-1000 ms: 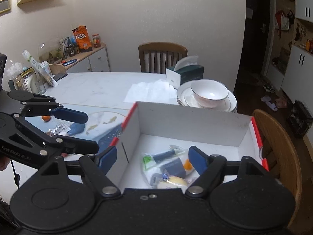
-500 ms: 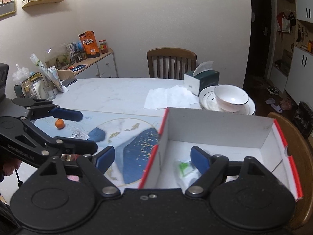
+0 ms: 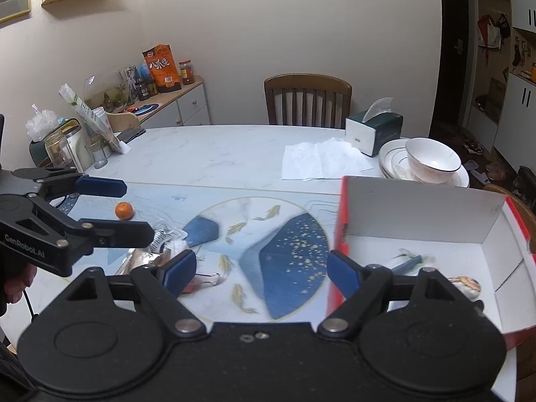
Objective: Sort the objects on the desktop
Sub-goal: 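Withdraw both tools from the box and move back over the foil snack bags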
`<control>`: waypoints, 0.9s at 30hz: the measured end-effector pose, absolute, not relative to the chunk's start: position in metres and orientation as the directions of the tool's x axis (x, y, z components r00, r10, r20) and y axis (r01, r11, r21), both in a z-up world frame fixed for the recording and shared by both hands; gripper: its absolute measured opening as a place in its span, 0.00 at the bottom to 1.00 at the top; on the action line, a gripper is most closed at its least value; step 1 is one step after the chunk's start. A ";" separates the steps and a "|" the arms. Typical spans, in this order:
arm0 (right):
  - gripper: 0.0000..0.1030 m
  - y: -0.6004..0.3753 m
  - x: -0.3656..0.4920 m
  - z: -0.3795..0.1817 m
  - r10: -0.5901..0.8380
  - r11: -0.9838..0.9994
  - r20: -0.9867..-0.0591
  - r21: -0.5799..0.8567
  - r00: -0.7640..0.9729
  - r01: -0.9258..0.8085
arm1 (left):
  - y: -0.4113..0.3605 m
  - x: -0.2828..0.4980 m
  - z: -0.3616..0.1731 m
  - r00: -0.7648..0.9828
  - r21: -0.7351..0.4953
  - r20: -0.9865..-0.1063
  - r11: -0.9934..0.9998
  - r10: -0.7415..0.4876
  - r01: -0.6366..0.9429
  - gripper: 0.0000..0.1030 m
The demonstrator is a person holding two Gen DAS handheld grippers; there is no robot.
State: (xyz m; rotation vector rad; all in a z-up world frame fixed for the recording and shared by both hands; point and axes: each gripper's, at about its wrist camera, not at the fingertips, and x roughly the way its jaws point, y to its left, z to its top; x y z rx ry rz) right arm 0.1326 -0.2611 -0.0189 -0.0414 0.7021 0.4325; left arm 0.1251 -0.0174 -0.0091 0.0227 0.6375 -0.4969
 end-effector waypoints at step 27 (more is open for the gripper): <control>0.82 -0.166 0.137 -0.059 0.313 0.932 -0.701 0.096 0.641 -0.350 | 0.058 0.126 -0.072 0.628 -0.134 -0.663 0.889 -0.408 0.437 1.00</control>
